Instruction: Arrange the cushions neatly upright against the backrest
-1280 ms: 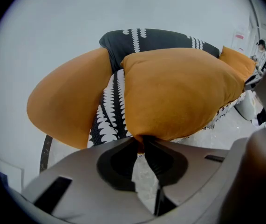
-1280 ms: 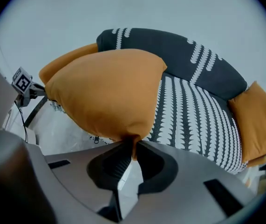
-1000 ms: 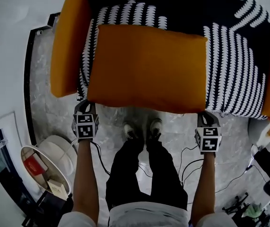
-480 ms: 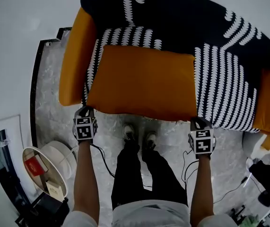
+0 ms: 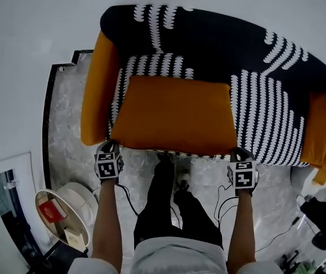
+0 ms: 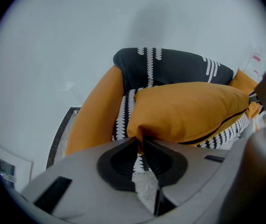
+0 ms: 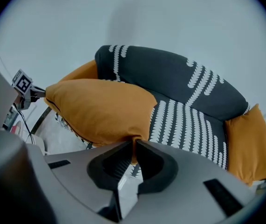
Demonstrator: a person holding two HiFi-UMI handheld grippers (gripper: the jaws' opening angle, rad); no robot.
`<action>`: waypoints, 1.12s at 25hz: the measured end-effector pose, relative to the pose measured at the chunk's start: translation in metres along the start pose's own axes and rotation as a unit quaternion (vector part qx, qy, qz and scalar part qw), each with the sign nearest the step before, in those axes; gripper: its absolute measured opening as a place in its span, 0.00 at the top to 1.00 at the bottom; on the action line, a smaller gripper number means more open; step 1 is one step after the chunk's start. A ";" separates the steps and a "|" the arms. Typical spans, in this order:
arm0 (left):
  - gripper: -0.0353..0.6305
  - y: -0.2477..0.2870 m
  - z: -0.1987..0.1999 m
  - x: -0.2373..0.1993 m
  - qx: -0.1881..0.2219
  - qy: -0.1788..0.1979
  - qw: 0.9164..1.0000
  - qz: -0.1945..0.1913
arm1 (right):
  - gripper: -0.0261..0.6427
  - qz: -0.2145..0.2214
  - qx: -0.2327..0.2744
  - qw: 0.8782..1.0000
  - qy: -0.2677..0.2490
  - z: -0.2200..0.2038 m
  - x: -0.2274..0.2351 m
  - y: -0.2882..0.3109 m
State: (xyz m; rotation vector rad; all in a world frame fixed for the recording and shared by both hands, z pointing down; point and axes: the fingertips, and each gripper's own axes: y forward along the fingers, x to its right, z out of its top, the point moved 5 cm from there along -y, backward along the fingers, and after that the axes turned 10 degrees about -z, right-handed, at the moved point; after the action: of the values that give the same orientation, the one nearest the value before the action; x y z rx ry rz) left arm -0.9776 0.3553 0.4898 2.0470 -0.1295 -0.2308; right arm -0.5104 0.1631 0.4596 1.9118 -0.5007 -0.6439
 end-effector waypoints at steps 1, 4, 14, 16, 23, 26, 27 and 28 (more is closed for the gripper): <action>0.85 -0.001 0.005 0.000 -0.001 0.000 1.000 -0.004 | 0.91 -0.001 0.002 1.000 0.000 0.005 0.001 0.000; 0.85 -0.001 0.015 -0.002 -0.010 -0.004 1.000 -0.014 | 0.91 -0.001 -0.003 1.000 -0.004 0.015 0.005 0.000; 0.86 -0.001 0.037 -0.002 -0.053 -0.009 0.997 -0.055 | 0.91 0.006 -0.070 0.997 -0.027 0.034 0.011 0.006; 0.86 -0.002 0.046 -0.006 -0.051 -0.011 0.997 -0.064 | 0.91 0.006 -0.073 0.997 -0.010 0.043 0.013 0.006; 0.86 -0.003 0.086 -0.008 -0.055 -0.002 0.995 -0.083 | 0.91 0.007 -0.087 0.996 0.018 0.071 0.023 0.005; 0.86 -0.002 0.098 -0.009 -0.059 0.003 0.994 -0.088 | 0.91 0.037 -0.106 0.994 0.018 0.079 0.028 0.013; 0.86 -0.002 0.101 -0.008 -0.063 0.007 0.994 -0.089 | 0.91 0.047 -0.112 0.993 0.015 0.081 0.029 0.015; 0.86 -0.002 0.104 -0.008 -0.067 0.012 0.994 -0.089 | 0.91 0.055 -0.117 0.992 0.008 0.083 0.029 0.017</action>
State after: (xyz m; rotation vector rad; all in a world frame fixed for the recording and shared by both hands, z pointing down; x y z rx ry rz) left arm -1.0078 0.2684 0.4414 1.9272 0.0834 -0.3174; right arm -0.5415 0.0810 0.4404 1.6553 -0.4946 -0.5883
